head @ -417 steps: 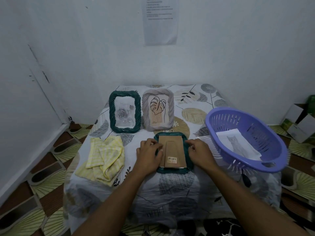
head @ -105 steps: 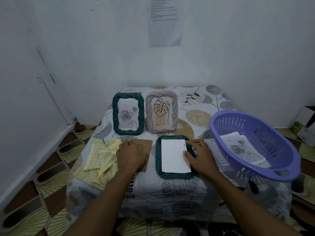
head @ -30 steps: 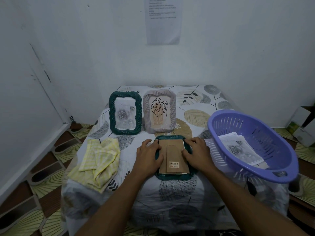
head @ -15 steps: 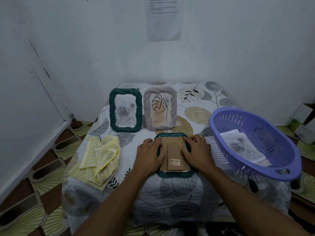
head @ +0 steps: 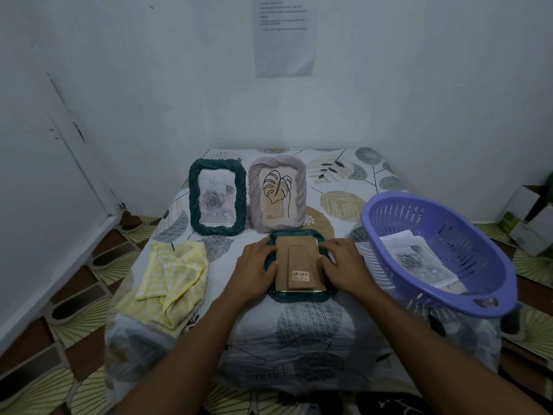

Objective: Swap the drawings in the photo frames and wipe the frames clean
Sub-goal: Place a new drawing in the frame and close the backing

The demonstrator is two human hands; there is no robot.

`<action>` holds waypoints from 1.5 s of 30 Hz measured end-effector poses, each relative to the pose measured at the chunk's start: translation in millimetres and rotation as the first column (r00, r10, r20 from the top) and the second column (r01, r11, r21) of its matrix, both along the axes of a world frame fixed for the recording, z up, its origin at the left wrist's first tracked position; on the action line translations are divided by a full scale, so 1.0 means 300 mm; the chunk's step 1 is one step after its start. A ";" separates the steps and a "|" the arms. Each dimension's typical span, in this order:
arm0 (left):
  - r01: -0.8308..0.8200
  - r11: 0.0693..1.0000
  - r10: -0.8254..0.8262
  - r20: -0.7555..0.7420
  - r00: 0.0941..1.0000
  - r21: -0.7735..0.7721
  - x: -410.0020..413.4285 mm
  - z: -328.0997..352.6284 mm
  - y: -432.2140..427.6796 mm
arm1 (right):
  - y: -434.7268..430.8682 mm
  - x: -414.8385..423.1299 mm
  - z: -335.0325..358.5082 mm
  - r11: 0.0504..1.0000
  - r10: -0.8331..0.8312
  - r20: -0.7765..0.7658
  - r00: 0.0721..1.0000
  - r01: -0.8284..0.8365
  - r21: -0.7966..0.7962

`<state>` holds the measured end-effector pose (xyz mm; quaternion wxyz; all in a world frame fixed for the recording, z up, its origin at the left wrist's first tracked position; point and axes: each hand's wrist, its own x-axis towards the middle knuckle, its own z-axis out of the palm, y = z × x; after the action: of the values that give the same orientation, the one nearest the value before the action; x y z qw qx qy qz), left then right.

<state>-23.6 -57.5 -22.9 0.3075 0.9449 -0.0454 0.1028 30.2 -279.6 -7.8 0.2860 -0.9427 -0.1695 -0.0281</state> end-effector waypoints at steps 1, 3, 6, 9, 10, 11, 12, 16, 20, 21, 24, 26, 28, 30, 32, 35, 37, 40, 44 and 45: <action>-0.002 1.000 0.002 0.031 1.000 -0.014 -0.029 -0.004 0.000 | -0.011 -0.022 -0.005 1.000 0.001 0.017 1.000 -0.002 0.027; -0.034 0.999 0.035 0.056 0.998 -0.014 -0.089 -0.013 -0.002 | -0.036 -0.075 -0.018 0.998 0.005 0.056 0.998 -0.009 0.065; -0.065 0.998 0.065 0.043 0.997 -0.010 -0.167 -0.024 -0.010 | -0.067 -0.151 -0.037 0.996 0.007 0.118 0.993 -0.018 0.085; -0.083 0.996 0.085 0.045 0.995 -0.040 -0.212 -0.025 -0.026 | -0.082 -0.206 -0.045 0.996 0.019 0.137 0.990 -0.031 0.083; -0.101 0.993 0.104 0.047 0.993 -0.055 -0.219 -0.021 -0.030 | -0.083 -0.219 -0.045 0.996 0.022 0.139 0.990 -0.034 0.082; -0.117 0.991 0.120 0.044 0.992 -0.069 -0.222 -0.016 -0.034 | -0.083 -0.231 -0.044 0.996 0.020 0.141 0.990 -0.033 0.087; -0.127 0.988 0.131 0.043 0.990 -0.086 -0.221 -0.012 -0.036 | -0.084 -0.238 -0.043 0.995 0.014 0.142 0.990 -0.028 0.098; -0.124 0.982 0.130 0.037 0.991 -0.140 -0.217 -0.013 -0.035 | -0.090 -0.241 -0.045 0.991 0.002 0.115 0.993 -0.017 0.133; -0.112 0.980 0.120 0.037 0.992 -0.162 -0.215 -0.021 -0.030 | -0.092 -0.242 -0.041 0.986 -0.009 0.084 0.996 -0.006 0.168; -0.103 0.982 0.109 0.029 0.994 -0.161 -0.214 -0.020 -0.029 | -0.090 -0.244 -0.037 0.985 -0.011 0.084 0.996 -0.004 0.173; -0.082 0.985 0.085 0.019 0.996 -0.151 -0.211 -0.022 -0.028 | -0.083 -0.252 -0.023 0.985 -0.010 0.092 0.996 -0.006 0.171; -0.069 0.988 0.073 0.027 0.997 -0.138 -0.210 -0.026 -0.027 | -0.083 -0.254 -0.020 0.985 -0.006 0.097 0.995 -0.010 0.170; -0.056 0.992 0.061 0.037 0.997 -0.116 -0.209 -0.031 -0.026 | -0.083 -0.257 -0.018 0.984 0.003 0.103 0.995 -0.021 0.175; -0.048 0.993 0.053 0.039 0.998 -0.109 -0.207 -0.035 -0.024 | -0.085 -0.258 -0.016 0.983 0.013 0.108 0.994 -0.032 0.180; -0.045 0.992 0.050 0.038 0.998 -0.115 -0.206 -0.038 -0.022 | -0.087 -0.257 -0.017 0.983 0.027 0.114 0.993 -0.047 0.180; -0.043 0.992 0.047 0.032 0.998 -0.114 -0.206 -0.039 -0.020 | -0.091 -0.256 -0.020 0.982 0.041 0.125 0.991 -0.063 0.178; -0.037 0.994 0.040 0.031 0.999 -0.104 -0.204 -0.039 -0.019 | -0.093 -0.253 -0.024 0.982 0.049 0.135 0.990 -0.072 0.172; -0.033 0.995 0.036 0.031 0.999 -0.089 -0.201 -0.043 -0.017 | -0.097 -0.249 -0.027 0.981 0.073 0.151 0.986 -0.098 0.167; -0.038 0.995 0.041 0.031 0.999 -0.089 -0.201 -0.046 -0.017 | -0.098 -0.251 -0.025 0.979 0.094 0.165 0.982 -0.121 0.161; -0.038 0.996 0.040 0.029 0.999 -0.084 -0.200 -0.047 -0.016 | -0.097 -0.251 -0.025 0.978 0.098 0.166 0.981 -0.126 0.167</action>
<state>-83.7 -62.4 -36.9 0.3438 0.9303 -0.0274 0.1251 -45.2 -308.8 -15.2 0.3555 -0.8973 -0.2415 -0.1009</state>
